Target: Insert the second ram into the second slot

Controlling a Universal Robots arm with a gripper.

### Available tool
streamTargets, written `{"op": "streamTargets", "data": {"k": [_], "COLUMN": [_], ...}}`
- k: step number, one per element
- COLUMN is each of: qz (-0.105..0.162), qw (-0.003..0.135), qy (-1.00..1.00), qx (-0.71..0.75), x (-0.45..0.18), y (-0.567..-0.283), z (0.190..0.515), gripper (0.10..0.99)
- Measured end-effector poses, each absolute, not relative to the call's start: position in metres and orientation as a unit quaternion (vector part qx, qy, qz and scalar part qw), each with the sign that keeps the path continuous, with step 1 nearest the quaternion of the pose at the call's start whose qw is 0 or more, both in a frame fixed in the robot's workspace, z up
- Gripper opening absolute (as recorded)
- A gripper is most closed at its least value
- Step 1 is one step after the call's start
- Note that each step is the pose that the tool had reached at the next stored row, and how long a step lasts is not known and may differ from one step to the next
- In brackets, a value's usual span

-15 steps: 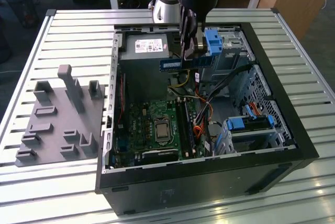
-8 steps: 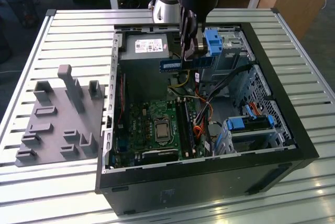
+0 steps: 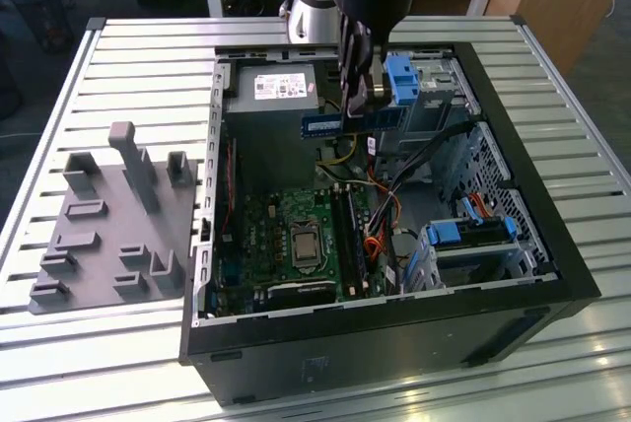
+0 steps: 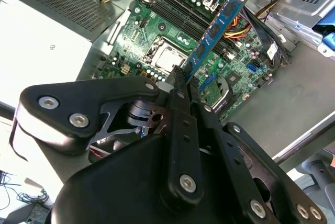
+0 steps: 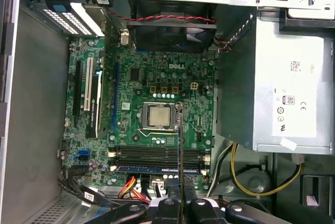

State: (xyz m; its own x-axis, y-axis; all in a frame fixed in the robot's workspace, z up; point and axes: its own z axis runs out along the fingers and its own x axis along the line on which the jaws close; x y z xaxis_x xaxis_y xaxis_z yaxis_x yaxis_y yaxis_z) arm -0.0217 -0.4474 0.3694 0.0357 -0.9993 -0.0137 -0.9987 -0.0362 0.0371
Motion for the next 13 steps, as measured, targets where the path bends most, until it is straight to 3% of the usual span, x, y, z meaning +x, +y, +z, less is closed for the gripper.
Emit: {"op": "streamTargets", "data": {"k": [13], "qz": [-0.018], "qw": [0.009], "qy": [-0.694], "qx": [0.720], "x": [-0.0217], "y": [-0.4512], "z": [0.3692], "gripper": [0.137]}}
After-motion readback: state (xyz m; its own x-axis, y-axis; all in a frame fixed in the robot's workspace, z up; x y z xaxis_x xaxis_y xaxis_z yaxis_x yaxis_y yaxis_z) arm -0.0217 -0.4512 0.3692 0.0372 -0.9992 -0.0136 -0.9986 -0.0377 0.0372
